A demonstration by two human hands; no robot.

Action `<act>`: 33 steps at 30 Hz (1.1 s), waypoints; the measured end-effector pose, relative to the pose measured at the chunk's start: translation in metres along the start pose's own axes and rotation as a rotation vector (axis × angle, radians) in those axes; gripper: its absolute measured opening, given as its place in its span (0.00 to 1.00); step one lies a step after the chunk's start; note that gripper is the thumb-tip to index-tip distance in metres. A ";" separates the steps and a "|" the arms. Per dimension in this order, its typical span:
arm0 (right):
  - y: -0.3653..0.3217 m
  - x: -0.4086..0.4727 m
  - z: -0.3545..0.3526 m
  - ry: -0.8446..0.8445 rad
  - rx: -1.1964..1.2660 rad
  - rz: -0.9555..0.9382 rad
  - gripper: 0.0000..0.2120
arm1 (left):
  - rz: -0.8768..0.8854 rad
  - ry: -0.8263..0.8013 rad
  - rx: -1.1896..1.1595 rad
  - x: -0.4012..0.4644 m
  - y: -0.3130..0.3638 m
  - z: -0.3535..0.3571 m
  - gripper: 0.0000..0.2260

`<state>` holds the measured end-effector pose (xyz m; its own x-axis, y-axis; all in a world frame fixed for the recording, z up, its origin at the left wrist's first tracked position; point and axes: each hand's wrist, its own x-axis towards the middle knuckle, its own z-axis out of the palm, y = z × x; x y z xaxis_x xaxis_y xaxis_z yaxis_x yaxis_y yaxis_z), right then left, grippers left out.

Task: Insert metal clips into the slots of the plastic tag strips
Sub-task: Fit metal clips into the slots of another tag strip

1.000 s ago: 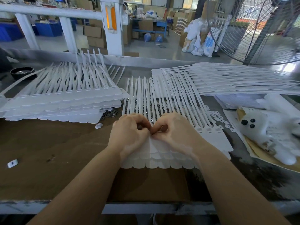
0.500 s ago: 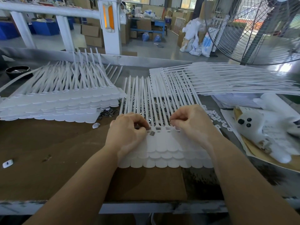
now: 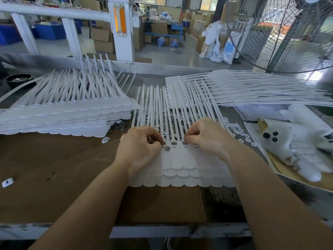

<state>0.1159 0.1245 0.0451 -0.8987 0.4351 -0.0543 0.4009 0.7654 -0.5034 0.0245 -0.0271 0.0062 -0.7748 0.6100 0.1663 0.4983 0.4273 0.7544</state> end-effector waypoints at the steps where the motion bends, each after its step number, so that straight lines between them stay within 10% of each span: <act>1: -0.001 0.001 0.000 -0.014 -0.017 0.000 0.07 | -0.002 0.002 -0.002 0.000 0.000 0.000 0.11; 33: -0.020 -0.005 0.021 0.029 -0.015 -0.355 0.06 | 0.013 0.016 0.028 0.000 -0.002 0.000 0.12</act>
<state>0.1084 0.0969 0.0370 -0.9773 0.1536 0.1462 0.0671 0.8781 -0.4738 0.0238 -0.0278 0.0046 -0.7743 0.6049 0.1859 0.5187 0.4383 0.7340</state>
